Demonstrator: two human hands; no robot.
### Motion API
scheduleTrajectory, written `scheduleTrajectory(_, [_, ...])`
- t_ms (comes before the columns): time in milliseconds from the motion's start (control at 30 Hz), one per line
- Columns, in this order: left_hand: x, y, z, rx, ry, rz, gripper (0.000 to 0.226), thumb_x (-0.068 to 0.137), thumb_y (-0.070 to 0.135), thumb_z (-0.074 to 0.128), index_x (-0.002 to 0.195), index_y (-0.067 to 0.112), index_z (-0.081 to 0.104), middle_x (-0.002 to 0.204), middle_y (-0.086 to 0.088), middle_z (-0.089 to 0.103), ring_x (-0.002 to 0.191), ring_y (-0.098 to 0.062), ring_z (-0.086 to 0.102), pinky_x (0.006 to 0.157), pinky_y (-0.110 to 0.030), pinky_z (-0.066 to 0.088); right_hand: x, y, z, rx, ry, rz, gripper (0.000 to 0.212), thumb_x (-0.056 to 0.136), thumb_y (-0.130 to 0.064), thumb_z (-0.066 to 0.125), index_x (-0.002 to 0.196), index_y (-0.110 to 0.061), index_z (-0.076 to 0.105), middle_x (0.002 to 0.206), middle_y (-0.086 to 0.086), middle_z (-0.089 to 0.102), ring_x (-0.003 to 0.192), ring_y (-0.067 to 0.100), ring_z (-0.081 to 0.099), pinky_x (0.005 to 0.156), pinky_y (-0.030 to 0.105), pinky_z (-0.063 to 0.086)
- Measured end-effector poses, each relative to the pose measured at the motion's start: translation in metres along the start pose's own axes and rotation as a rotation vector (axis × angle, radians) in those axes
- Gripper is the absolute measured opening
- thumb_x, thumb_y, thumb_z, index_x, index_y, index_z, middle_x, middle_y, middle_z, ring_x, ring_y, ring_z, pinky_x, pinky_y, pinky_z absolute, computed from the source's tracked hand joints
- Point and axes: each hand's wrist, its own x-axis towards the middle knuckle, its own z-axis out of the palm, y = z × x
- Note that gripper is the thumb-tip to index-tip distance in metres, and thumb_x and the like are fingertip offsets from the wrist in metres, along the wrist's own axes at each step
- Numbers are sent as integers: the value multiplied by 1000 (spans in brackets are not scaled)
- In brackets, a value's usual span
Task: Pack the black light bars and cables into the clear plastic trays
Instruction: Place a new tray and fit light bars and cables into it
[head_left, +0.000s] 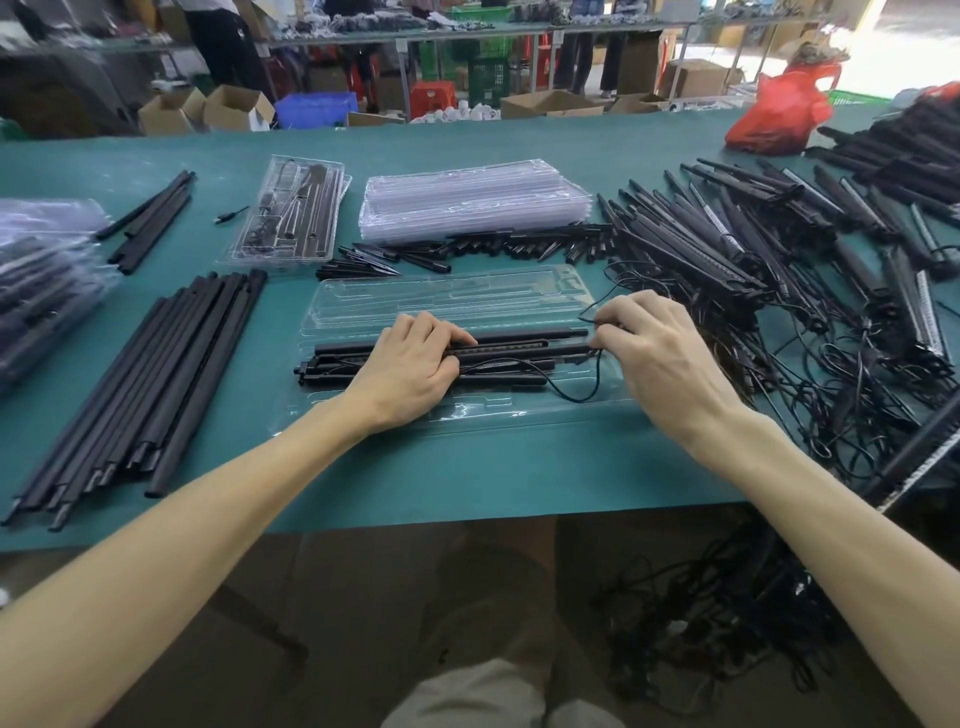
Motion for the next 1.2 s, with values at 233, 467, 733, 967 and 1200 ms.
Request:
scheduleTrajectory(233, [-1,-1,1,-7,-4,-2,34,101,31,36,131,34,50,113,14,41,114,-12,33,101,-33,30,14,-27,3,-18,52,-135,21,76,11,78,92,-2,73,103,9,65,101,31,59,99,42,41])
scheduleTrajectory(467, [0,-1,4,13,14,-8,34,100,35,35,131,34,49,112,15,39,106,-7,27,97,-32,29,14,-65,15,53,20,-269,22,78,11,72,94,-4,71,107,9,66,107,30,60,99,40,46])
scheduleTrajectory(733, [-1,1,2,-1,-7,-39,47,96,46,22,130,32,51,115,11,45,103,-8,26,96,-34,31,20,-75,24,149,78,-252,25,78,23,61,87,0,70,97,13,65,98,32,60,121,47,29])
scheduleTrajectory(967, [-4,6,-11,-84,-48,-48,42,104,38,18,116,28,56,106,6,48,98,-19,36,94,-41,37,32,-103,26,317,123,-287,21,82,17,59,74,-1,67,91,14,64,97,33,61,117,47,35])
scheduleTrajectory(1200, [-11,9,-20,-246,-29,-64,43,85,42,38,114,25,65,107,1,55,104,-26,43,96,-48,40,35,-127,27,539,80,-254,7,86,4,53,85,3,60,113,19,59,111,36,52,90,43,48])
